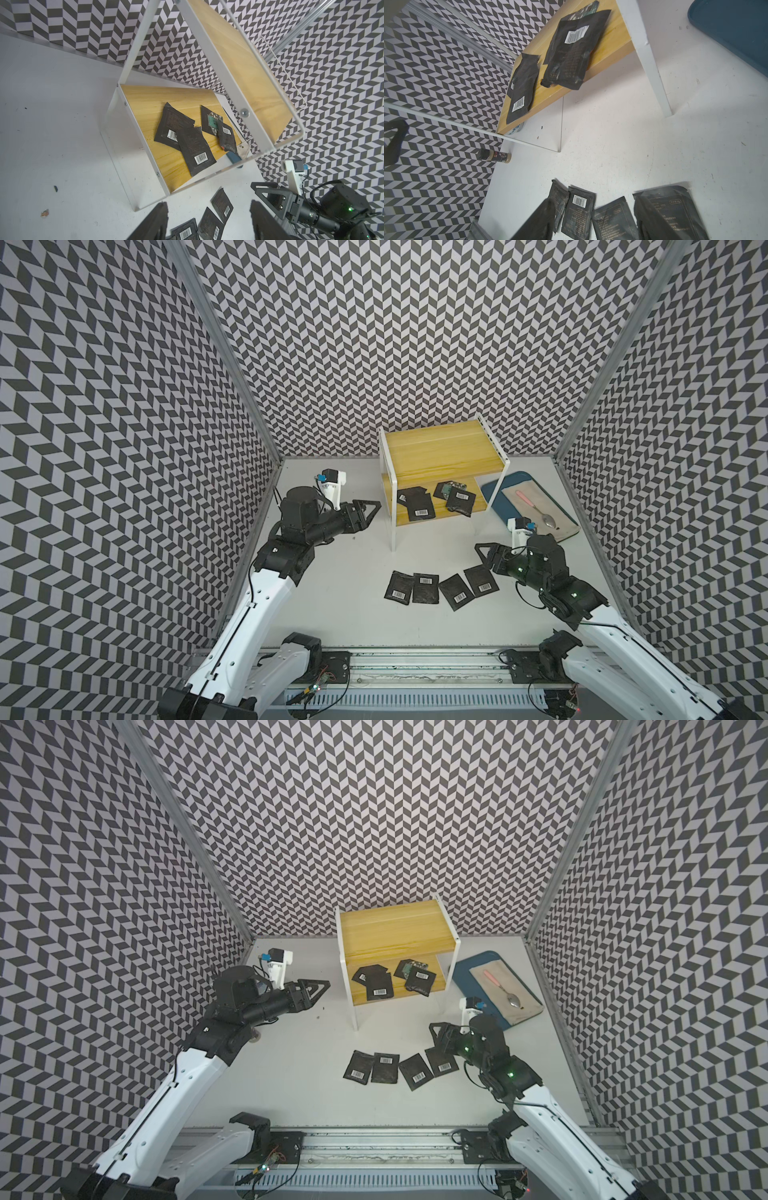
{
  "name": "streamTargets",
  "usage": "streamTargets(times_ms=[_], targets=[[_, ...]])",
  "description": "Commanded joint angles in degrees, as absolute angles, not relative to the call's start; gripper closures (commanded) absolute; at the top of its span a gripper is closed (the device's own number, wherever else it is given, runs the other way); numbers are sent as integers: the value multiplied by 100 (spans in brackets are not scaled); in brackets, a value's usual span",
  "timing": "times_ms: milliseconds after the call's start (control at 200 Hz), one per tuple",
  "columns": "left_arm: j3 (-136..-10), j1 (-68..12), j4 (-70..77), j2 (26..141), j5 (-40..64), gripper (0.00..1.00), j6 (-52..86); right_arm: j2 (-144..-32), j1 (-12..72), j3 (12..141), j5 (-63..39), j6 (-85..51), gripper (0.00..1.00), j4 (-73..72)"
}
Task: Remove the tea bags from the shelf
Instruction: Place the tea bag at the center of the board, then adjust the shelf at the center of the board.
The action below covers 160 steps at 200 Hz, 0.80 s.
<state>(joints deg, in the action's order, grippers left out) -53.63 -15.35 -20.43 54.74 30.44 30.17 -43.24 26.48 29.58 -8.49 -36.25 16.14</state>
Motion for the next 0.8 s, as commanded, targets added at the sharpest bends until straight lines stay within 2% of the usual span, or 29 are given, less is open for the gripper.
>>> streamTargets(times_ms=[0,85,325,461,666,796], targets=[[-5049,-1738,-1738,5239,2760,32,2842,-4402,2688,3205,-959,-3515,34,1059],[-4743,-1929,-1491,5127,2608,30,2874,-4512,2684,3258,-1089,-3603,31,855],[-4325,-2416,-925,5201,1772,20,2690,-4978,2687,3311,-1506,-3783,31,353],[-4379,-2591,-671,5484,1361,17,2638,-5075,2685,3296,-1531,-3875,30,138],[-4562,-2750,-276,6115,1019,16,2552,-5054,2651,2999,-1511,-4587,19,-687],[-4636,-2795,-210,6367,723,16,2521,-5183,2578,3066,-1510,-4860,19,-790]])
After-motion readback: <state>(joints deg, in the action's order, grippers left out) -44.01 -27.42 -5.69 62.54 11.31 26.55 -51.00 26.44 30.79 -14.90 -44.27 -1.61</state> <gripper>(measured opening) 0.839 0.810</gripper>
